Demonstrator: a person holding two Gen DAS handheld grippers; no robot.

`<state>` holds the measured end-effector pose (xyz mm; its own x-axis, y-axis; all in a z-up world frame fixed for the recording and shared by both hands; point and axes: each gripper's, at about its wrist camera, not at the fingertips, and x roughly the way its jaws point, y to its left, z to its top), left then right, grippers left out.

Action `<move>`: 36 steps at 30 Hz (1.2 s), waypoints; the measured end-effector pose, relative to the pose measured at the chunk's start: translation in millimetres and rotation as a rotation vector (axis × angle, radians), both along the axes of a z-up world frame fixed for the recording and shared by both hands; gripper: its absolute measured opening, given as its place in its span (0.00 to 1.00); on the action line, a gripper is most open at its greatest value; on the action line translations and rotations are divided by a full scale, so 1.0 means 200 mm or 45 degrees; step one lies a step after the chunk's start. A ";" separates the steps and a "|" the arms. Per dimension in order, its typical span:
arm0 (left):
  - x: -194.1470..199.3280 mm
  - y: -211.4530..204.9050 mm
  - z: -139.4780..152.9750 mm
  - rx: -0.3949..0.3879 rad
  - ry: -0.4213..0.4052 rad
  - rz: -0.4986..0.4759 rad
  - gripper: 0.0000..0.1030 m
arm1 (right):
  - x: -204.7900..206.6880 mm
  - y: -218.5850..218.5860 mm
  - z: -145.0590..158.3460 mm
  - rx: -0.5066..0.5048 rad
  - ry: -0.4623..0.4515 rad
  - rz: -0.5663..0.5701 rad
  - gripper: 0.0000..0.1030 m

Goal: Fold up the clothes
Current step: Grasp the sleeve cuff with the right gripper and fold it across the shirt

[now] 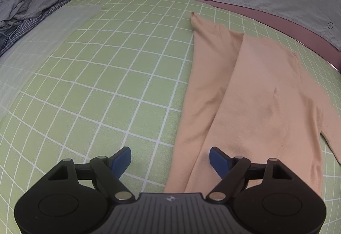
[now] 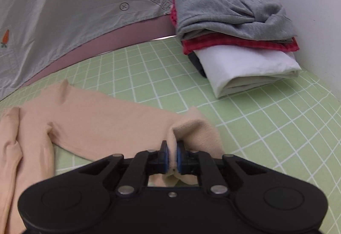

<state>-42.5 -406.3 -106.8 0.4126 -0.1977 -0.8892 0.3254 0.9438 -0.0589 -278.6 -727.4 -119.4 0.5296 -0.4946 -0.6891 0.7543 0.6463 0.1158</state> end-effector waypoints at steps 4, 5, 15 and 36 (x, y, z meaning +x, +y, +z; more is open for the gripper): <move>0.01 0.02 0.01 -0.012 -0.005 0.032 0.79 | 0.20 0.17 0.06 0.079 -0.105 0.214 0.08; 0.01 0.02 0.02 -0.013 -0.006 0.039 0.79 | 0.24 0.21 0.05 0.103 -0.104 0.255 0.10; 0.01 0.01 0.05 -0.022 -0.029 0.039 0.79 | 0.30 0.41 0.08 0.146 -0.127 0.389 0.85; -0.11 -0.77 0.10 -0.149 -0.002 -0.553 0.72 | -0.20 0.07 -0.11 -0.052 0.280 -0.343 0.92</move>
